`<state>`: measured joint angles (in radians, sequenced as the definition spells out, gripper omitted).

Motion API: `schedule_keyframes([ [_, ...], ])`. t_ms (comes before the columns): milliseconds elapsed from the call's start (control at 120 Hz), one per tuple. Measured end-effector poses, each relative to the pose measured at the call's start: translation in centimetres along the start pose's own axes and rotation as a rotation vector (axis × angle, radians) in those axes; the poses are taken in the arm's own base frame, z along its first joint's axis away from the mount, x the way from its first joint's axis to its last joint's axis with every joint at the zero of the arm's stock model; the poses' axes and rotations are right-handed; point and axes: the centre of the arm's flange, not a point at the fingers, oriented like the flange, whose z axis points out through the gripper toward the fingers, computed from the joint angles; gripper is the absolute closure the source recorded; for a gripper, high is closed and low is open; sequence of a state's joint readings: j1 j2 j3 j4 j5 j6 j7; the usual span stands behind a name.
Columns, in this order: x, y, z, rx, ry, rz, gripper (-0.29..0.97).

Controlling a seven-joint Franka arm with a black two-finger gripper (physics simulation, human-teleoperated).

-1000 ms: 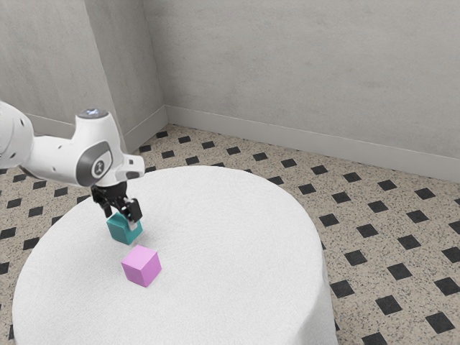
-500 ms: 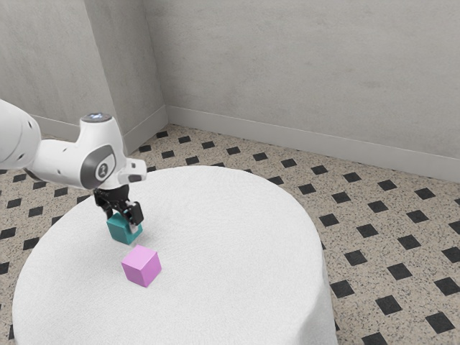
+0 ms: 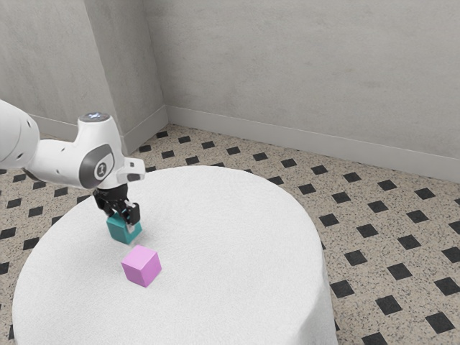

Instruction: Pick up the blue block with one arm, and put the blue block on the pink block with one arm

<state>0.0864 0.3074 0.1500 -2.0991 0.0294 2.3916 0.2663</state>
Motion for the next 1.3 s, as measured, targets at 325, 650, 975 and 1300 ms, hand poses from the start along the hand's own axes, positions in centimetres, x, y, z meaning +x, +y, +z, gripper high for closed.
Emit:
schedule_keyframes([
  [325,0.2,1.3,-2.9,-0.031,0.046,-0.014,0.31],
  [650,-2.4,6.5,-8.9,-0.081,0.064,0.032,0.32],
  [975,-5.4,9.0,-8.8,-0.113,0.028,0.034,0.32],
  [1300,-7.9,10.6,-8.9,-0.125,0.020,0.029,0.32],
])
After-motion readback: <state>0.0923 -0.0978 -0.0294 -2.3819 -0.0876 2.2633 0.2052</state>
